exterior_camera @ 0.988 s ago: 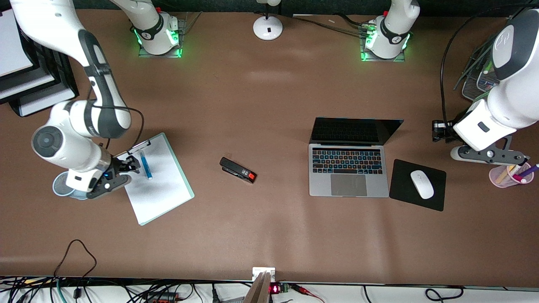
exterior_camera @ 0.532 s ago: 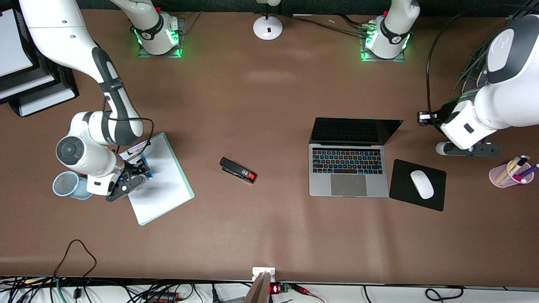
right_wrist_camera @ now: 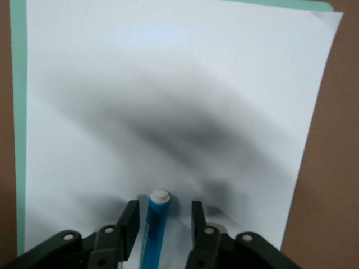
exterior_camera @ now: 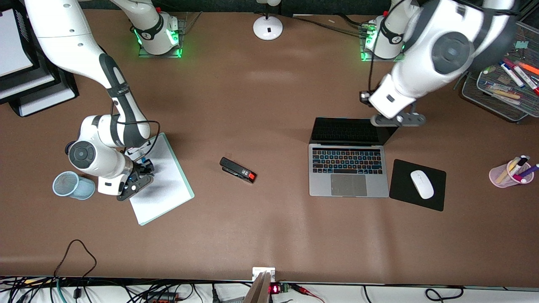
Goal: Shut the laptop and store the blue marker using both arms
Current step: 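Lift the marker with the right gripper while the left gripper pushes the laptop lid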
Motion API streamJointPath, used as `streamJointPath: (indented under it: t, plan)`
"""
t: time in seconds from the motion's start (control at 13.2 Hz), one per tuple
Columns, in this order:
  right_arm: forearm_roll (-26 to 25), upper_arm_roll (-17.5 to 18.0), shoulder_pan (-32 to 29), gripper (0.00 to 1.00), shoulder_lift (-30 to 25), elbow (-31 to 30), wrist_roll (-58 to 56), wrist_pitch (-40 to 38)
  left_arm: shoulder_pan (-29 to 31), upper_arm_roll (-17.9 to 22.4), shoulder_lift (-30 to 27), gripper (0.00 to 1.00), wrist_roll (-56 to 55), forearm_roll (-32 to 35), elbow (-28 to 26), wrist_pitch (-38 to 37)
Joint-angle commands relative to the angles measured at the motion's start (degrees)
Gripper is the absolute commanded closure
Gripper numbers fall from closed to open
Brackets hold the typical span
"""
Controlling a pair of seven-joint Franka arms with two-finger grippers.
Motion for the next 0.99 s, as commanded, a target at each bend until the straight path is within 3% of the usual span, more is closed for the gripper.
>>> streamJointPath:
  t: [0.0, 0.23, 0.38, 0.68, 0.84, 0.91]
  plan:
    - [1.07, 0.27, 0.22, 0.61, 0.47, 0.08, -1.26, 0.26, 1.01, -2.29, -5.15, 1.0, 0.15, -0.92, -10.59, 7.01]
    - [1.07, 0.27, 0.31, 0.68, 0.47, 0.17, -1.08, 0.26, 1.01, -3.8, -5.15, 1.0, 0.24, -0.83, -15.96, 12.64]
    - [1.07, 0.27, 0.31, 0.82, 0.82, 0.26, -0.82, 0.26, 1.19, -3.89, -4.37, 1.0, 0.77, -0.31, -18.34, 16.86]
    - [1.07, 0.27, 0.31, 0.86, 1.7, 0.52, -0.55, 0.52, 2.59, -3.89, -0.24, 1.0, 0.94, 3.62, -19.58, 24.6]
    - [1.16, 0.27, 0.31, 0.99, 1.79, 0.7, -0.55, 0.61, 2.68, -3.89, 0.73, 1.0, 0.94, 5.58, -19.49, 28.9]
    - [1.16, 0.18, 0.22, 1.0, 1.62, 1.13, -0.55, 0.52, 3.11, -3.89, 1.08, 1.0, 0.94, 5.85, -19.4, 31.01]
